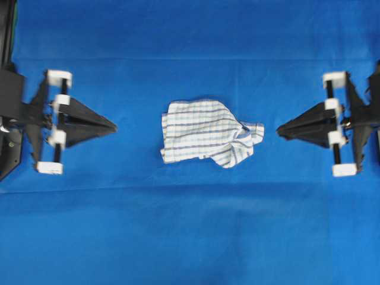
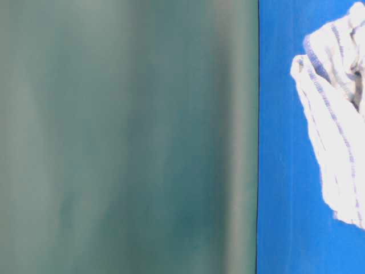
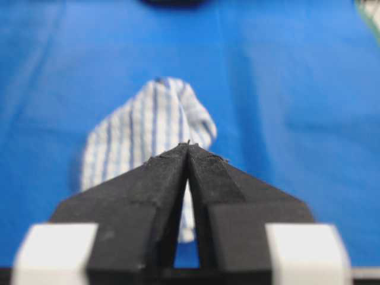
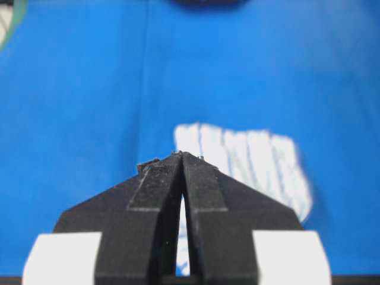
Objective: Lift the towel with both arms.
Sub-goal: 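Move both grippers inward and grasp opposite ends of the striped towel, then lift the towel with both grippers, pulling ends apart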
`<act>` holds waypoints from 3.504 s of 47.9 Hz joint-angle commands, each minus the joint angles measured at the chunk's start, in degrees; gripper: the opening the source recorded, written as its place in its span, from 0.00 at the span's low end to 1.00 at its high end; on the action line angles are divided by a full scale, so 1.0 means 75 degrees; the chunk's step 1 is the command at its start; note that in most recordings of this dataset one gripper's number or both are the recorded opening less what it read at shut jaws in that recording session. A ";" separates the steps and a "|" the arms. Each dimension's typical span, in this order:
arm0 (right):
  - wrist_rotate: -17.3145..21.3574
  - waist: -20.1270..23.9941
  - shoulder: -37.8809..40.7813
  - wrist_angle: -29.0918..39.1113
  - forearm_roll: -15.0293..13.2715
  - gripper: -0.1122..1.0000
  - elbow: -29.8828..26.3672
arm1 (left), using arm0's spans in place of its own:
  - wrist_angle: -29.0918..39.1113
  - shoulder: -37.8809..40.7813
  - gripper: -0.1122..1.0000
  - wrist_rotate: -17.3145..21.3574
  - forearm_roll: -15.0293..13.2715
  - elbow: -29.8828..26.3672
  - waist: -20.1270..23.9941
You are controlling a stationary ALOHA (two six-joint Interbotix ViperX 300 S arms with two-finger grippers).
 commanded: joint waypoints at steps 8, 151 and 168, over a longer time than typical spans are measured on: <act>0.0117 0.0234 0.1043 -0.0023 0.0023 0.13 -0.0434 | -0.0023 0.1313 0.61 -0.0012 -0.0023 -0.0609 -0.0211; -0.0129 -0.0187 0.0398 0.4137 -0.1395 0.14 -0.3914 | 0.4629 0.0504 0.11 -0.0023 -0.0035 -0.3996 0.0715; -0.0117 -0.0187 0.0422 0.4137 -0.1395 0.14 -0.3926 | 0.4676 0.0609 0.11 0.0047 0.0000 -0.4055 0.0422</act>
